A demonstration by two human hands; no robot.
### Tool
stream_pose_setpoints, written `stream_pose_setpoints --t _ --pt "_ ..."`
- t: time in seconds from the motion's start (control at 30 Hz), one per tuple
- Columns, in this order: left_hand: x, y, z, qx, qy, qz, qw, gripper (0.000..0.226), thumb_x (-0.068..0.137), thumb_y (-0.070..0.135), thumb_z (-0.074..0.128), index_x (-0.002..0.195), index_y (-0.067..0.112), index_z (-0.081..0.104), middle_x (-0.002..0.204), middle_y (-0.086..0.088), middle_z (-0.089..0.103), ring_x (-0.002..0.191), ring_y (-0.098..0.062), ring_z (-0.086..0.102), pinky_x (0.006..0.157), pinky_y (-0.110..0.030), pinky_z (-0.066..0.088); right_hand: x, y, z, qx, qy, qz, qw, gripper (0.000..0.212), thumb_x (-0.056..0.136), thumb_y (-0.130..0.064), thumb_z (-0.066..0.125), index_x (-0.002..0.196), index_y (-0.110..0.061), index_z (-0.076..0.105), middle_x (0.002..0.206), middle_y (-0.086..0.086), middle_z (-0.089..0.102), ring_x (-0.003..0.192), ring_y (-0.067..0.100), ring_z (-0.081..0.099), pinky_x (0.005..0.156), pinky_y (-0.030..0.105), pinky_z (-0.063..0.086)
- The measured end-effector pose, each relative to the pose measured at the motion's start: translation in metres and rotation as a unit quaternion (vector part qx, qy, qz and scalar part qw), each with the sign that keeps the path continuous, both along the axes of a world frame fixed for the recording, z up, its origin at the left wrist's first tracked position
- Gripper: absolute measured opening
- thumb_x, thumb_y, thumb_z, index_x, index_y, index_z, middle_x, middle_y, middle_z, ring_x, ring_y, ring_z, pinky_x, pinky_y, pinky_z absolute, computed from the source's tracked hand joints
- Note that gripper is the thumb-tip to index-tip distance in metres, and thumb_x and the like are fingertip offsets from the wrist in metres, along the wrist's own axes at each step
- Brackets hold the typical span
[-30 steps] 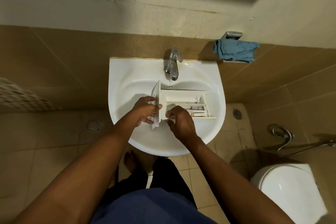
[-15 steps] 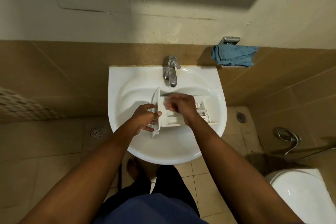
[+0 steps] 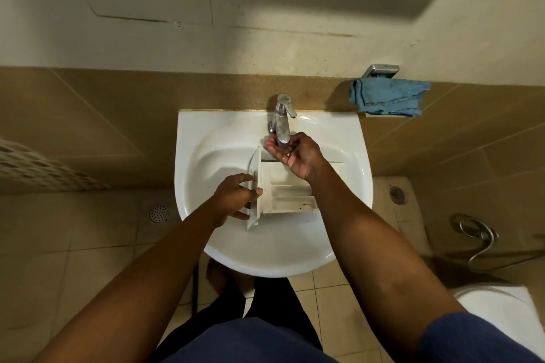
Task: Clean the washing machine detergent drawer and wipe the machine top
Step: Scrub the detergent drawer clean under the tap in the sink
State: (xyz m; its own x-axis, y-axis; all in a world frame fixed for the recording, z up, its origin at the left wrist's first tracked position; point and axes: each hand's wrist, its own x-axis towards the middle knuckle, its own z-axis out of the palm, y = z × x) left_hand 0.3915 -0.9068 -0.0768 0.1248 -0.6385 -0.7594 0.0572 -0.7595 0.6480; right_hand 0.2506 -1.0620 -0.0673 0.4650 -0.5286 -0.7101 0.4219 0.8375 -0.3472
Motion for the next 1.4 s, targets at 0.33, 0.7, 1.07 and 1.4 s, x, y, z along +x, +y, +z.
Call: stream_pose_setpoints --t 0.33,0.7,1.07,1.4 --pt "0.0 0.002 0.003 -0.004 0.003 0.007 1.0 0.056 0.092 0.019 0.078 0.144 0.022 0.056 0.113 -0.014 0.072 0.099 -0.034 0.073 0.073 -0.048 0.065 -0.006 0.024 0.002 -0.107 0.191 0.102 0.97 0.04 0.103 -0.007 0.031 0.106 0.018 0.062 0.107 0.036 0.07 0.1 0.047 0.072 0.089 0.049 0.062" --pt "-0.001 0.002 0.0 -0.009 0.016 0.019 1.0 0.054 0.09 0.015 0.079 0.14 0.02 0.059 0.107 -0.014 0.073 0.092 -0.03 0.073 0.07 -0.047 0.066 -0.013 0.103 0.015 -0.221 0.287 0.186 0.913 0.025 0.1 -0.01 0.05 0.097 -0.002 0.074 0.099 0.019 0.074 0.093 0.027 0.071 0.096 0.044 0.058" --pt "-0.002 0.002 0.002 -0.009 0.012 0.023 1.0 0.054 0.09 0.019 0.079 0.14 0.021 0.057 0.109 -0.014 0.074 0.098 -0.033 0.074 0.074 -0.051 0.065 -0.009 0.091 -0.008 -0.616 0.484 0.326 0.529 0.042 0.08 -0.006 0.042 0.108 -0.006 0.074 0.106 0.011 0.075 0.098 0.034 0.068 0.083 0.028 0.048" --pt "-0.001 0.003 0.002 -0.005 0.016 0.019 1.0 0.054 0.091 0.018 0.079 0.14 0.021 0.058 0.109 -0.014 0.074 0.094 -0.031 0.073 0.068 -0.045 0.065 -0.021 0.1 -0.002 -0.658 0.516 0.341 0.43 0.053 0.077 -0.022 0.033 0.106 -0.019 0.077 0.115 -0.001 0.075 0.104 0.033 0.063 0.084 0.042 0.053"
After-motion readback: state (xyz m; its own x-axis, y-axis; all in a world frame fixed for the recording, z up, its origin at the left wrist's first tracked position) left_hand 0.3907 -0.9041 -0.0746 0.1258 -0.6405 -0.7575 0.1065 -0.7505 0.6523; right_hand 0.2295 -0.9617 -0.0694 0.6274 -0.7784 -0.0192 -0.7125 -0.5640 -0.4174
